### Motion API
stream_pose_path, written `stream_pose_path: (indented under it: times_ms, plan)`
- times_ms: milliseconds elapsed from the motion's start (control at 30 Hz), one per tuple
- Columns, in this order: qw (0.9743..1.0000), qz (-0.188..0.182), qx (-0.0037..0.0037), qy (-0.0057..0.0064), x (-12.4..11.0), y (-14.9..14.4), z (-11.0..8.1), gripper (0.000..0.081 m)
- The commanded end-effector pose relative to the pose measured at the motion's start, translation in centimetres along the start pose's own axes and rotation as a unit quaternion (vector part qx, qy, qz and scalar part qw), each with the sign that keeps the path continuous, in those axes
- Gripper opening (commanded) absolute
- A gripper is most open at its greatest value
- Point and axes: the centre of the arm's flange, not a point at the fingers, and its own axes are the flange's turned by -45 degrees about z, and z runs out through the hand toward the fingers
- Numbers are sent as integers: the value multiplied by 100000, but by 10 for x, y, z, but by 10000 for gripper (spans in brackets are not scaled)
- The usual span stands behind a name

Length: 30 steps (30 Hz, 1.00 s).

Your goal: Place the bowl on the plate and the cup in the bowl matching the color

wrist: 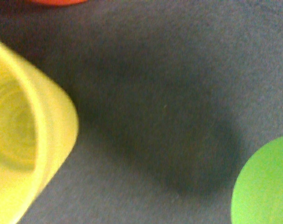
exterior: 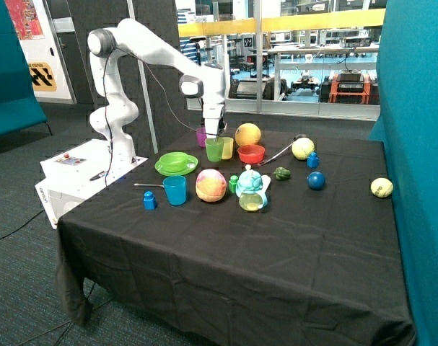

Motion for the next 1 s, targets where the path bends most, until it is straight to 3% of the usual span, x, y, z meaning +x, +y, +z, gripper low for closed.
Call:
stream_pose_path:
  times_ms: [0,400,967]
  plan:
    - [99973,-2291,150,372,-28,-20,-20,0]
    - [99946,-3273,147,374,-87,-42,-25,0]
    - [99998,-382,157,369,-151,-39,-18,0]
